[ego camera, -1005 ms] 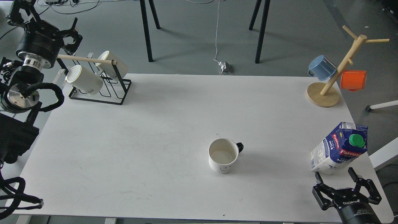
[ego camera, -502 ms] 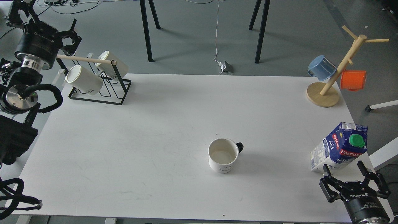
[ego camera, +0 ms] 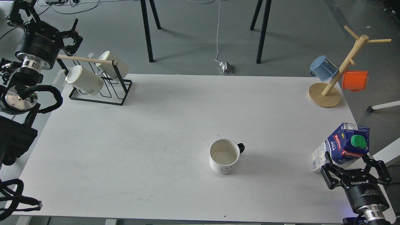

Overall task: Place cup and milk with both arms
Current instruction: 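Close the right gripper around the milk carton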

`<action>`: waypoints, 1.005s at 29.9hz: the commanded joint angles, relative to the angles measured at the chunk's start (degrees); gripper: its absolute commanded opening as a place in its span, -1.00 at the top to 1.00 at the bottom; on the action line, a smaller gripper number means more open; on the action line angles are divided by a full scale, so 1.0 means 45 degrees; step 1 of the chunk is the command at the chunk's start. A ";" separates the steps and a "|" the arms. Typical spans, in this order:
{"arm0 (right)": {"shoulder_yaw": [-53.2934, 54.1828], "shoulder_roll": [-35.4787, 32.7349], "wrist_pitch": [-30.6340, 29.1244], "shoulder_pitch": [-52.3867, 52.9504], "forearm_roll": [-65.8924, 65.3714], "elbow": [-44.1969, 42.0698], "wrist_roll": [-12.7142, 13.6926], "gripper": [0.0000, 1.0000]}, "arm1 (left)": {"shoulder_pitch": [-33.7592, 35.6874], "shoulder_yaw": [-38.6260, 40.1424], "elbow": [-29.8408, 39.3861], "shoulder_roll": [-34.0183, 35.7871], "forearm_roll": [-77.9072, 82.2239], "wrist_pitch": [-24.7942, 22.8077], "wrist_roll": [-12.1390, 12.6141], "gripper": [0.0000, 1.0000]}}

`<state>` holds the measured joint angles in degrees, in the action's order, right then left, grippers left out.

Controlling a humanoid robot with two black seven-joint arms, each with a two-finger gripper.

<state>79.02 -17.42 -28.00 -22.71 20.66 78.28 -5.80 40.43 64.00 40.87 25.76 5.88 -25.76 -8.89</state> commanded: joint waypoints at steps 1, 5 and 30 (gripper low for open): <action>0.0000 0.0004 0.0000 0.0475 -0.0001 -0.0325 -0.0019 -0.98 | -0.0019 -0.0003 -0.0077 -0.0001 0.0021 0.0001 0.0003 -0.99; -0.0001 0.0004 0.0000 0.0711 -0.0001 -0.0442 -0.0253 -0.90 | 0.0000 -0.0023 -0.0487 -0.0001 0.0060 0.0001 0.0003 -0.99; -0.0390 0.0043 0.0000 0.0262 -0.0098 0.1470 -0.0312 -0.07 | 0.0059 -0.0042 -0.0605 0.0057 0.0099 0.0079 -0.0036 -0.99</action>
<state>78.21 -17.51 -28.00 -21.03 20.57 82.40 -7.28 40.66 63.80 38.20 25.74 6.33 -25.56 -9.08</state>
